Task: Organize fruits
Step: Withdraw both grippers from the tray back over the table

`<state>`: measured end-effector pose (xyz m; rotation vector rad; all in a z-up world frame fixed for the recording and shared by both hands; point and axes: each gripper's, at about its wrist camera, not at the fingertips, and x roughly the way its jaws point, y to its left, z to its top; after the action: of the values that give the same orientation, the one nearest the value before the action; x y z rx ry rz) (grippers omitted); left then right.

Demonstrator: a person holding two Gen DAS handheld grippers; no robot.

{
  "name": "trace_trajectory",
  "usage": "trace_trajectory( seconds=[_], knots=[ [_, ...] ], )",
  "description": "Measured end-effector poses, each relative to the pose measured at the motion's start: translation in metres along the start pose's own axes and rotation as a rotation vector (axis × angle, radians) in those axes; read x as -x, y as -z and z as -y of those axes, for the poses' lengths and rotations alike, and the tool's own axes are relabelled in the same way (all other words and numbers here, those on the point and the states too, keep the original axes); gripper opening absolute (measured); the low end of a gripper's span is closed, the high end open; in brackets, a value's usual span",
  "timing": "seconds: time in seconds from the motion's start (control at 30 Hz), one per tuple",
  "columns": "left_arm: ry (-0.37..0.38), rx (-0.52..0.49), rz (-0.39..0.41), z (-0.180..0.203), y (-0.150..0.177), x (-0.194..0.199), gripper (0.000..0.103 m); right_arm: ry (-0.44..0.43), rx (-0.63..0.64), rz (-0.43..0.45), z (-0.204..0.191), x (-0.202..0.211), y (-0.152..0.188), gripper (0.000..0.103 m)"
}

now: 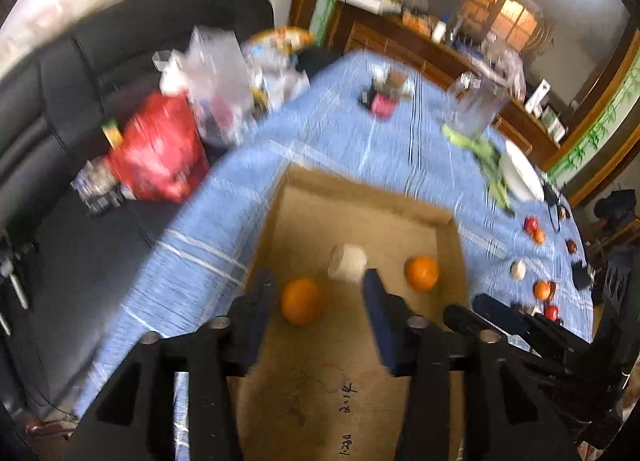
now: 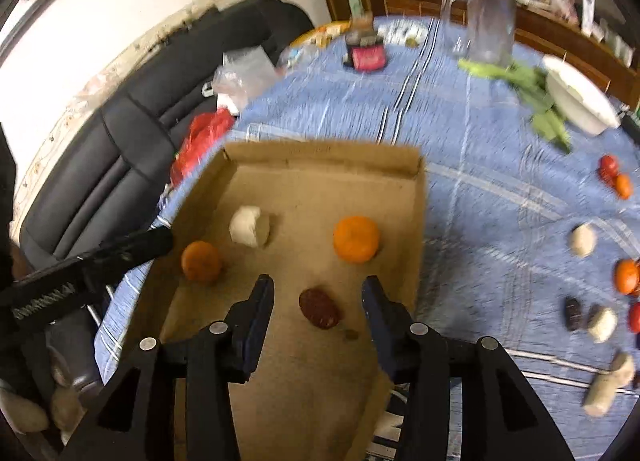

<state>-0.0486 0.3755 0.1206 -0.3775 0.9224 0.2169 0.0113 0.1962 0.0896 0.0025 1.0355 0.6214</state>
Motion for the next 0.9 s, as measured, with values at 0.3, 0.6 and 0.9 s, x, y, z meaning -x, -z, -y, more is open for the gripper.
trace_trajectory(
  seconds=[0.3, 0.6, 0.9],
  knots=[
    [-0.131, 0.058, 0.030, -0.006, 0.014, 0.052, 0.073, -0.066, -0.019, 0.054, 0.010, 0.028, -0.003, 0.074],
    [-0.085, 0.088, -0.061, 0.026, 0.061, 0.048, 0.073, -0.098, -0.067, 0.046, 0.042, 0.044, 0.034, 0.074],
    [0.088, 0.000, -0.146, 0.114, 0.088, 0.004, 0.073, 0.109, -0.288, 0.110, 0.178, 0.113, 0.084, 0.074]
  ],
)
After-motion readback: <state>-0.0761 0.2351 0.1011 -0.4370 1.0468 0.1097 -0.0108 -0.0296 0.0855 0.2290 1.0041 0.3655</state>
